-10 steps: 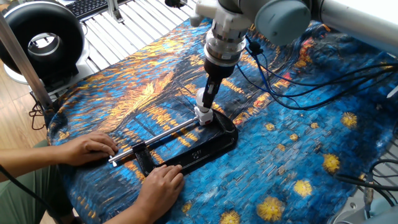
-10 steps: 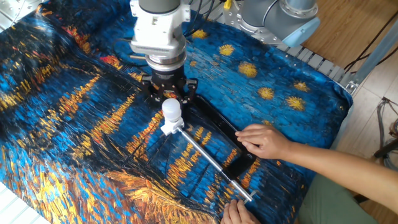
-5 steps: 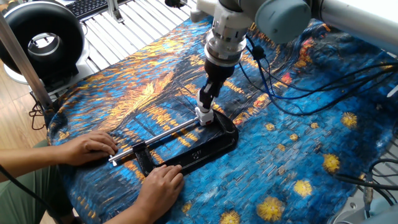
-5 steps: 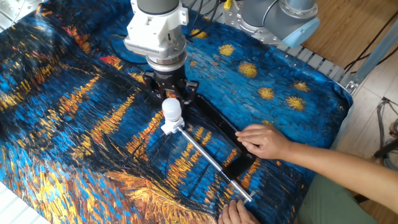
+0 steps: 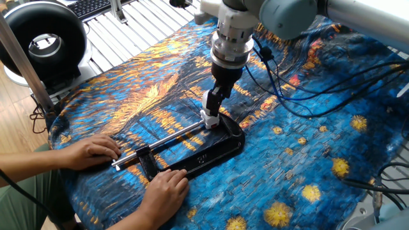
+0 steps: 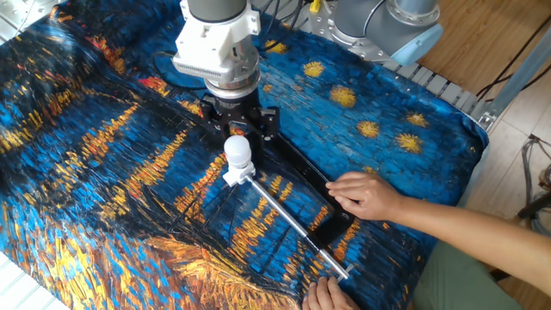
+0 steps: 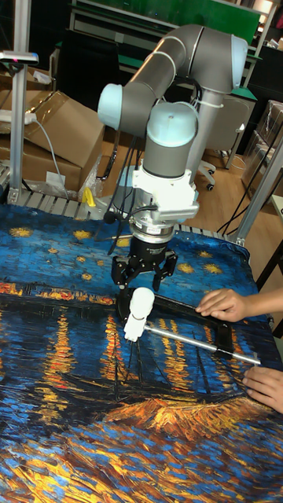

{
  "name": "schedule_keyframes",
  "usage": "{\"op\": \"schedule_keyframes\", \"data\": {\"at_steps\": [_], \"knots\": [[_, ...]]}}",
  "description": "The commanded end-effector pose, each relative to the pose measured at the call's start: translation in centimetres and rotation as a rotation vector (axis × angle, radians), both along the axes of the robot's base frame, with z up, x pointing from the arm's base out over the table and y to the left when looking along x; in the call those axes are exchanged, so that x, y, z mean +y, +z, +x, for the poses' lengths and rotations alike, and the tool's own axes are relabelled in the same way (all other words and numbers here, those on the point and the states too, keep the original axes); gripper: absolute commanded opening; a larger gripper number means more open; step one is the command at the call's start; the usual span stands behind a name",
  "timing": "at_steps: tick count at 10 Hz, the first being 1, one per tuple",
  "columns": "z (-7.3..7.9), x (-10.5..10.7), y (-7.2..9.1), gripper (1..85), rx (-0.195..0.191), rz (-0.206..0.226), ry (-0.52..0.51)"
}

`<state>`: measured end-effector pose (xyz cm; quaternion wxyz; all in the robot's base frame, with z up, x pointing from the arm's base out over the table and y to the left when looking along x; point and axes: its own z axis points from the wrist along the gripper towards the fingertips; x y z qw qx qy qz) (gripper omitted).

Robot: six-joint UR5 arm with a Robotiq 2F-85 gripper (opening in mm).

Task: Install the light bulb by rotating it

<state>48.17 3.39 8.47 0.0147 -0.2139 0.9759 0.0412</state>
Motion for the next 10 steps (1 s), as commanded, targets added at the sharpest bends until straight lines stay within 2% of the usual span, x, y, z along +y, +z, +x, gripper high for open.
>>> {"op": "schedule_keyframes", "data": {"at_steps": [1,2,4,7,9,10], "knots": [[1.3,0.5,1.2,71.0,-0.043,-0.018,0.22],[1.8,1.1,1.5,71.3,-0.057,-0.01,0.278],[2.8,1.8,2.2,71.7,-0.092,-0.027,0.397],[3.7,1.9,1.8,71.0,-0.143,-0.075,0.589],[3.7,1.7,1.4,70.7,-0.151,-0.098,0.682],[3.3,1.5,1.2,71.0,-0.143,-0.106,0.703]]}}
